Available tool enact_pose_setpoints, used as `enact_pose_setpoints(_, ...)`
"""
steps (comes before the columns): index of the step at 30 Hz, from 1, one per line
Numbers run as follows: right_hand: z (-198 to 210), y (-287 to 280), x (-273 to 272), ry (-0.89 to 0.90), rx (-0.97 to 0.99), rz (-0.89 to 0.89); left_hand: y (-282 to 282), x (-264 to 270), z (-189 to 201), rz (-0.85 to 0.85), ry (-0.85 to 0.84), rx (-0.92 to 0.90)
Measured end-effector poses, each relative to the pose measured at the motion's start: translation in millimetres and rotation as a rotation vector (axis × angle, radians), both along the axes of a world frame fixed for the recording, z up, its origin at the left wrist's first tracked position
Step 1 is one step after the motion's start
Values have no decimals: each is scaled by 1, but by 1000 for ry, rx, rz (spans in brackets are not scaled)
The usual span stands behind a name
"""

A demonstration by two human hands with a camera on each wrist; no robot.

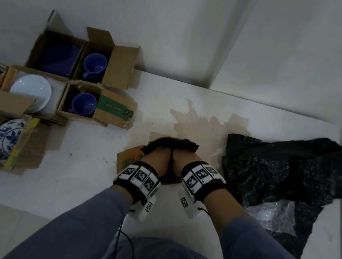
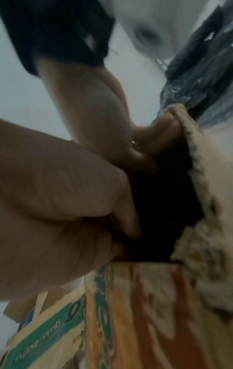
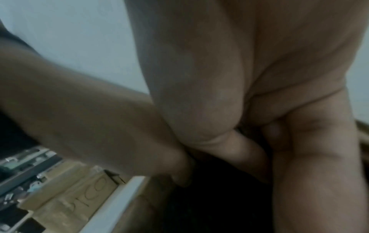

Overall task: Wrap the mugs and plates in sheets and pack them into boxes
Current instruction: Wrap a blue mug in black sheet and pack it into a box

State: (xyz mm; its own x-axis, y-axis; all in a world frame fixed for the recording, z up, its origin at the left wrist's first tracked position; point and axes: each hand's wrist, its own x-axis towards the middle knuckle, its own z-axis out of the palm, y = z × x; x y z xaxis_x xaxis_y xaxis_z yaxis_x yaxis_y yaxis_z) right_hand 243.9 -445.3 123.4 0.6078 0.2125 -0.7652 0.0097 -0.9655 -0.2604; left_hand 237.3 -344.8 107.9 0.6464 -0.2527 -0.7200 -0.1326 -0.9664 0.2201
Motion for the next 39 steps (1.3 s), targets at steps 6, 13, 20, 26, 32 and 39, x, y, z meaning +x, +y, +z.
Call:
enact_pose_setpoints(6,3,5,7,47,-45,-38,-1,12,0,-16,-31,2)
enact_pose_setpoints(13,-5,4,5,25,22,8,0,-6,7,116,-94,-91)
enact_pose_setpoints(20,2,4,-4,-31,22,-44,-4,11,2,134,-2,-113)
enact_pose_setpoints(26,-7,7,0,-20,24,2,3,-12,-6,181,-166,-159)
enact_pose_setpoints(32,0,5,-1,2,11,-6,-3,7,1,97,-1,-87)
enact_pose_setpoints(39,1,5,6,-15,-8,21,-5,7,9,51,16,15)
